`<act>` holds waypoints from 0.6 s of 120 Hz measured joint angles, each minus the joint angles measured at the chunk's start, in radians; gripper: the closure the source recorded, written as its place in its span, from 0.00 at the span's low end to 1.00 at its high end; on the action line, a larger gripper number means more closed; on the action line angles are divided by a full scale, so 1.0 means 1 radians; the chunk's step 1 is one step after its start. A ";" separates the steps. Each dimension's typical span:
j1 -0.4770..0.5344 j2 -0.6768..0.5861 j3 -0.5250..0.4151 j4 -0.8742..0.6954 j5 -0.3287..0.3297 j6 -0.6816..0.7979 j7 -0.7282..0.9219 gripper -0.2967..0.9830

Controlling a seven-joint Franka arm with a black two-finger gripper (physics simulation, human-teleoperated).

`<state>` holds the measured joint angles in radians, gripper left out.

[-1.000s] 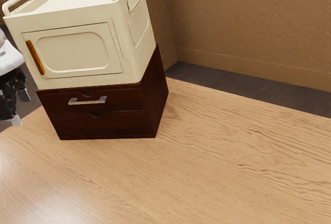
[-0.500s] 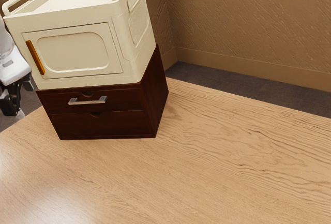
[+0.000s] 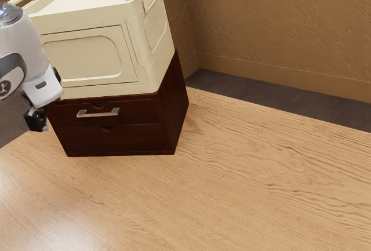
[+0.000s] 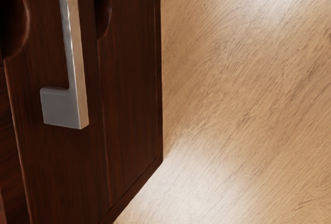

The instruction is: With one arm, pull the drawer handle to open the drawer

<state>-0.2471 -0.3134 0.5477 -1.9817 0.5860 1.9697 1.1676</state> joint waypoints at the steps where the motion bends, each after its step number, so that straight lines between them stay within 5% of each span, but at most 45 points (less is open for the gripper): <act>1: -0.007 0.002 0.006 0.000 0.000 0.002 0.000 0.23; 49: -0.086 0.025 0.088 -0.013 -0.001 0.078 -0.011 0.23; 72: -0.224 0.041 0.212 -0.023 -0.003 0.105 -0.015 0.23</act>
<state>-0.4710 -0.2722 0.7600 -2.0052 0.5834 2.0746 1.1528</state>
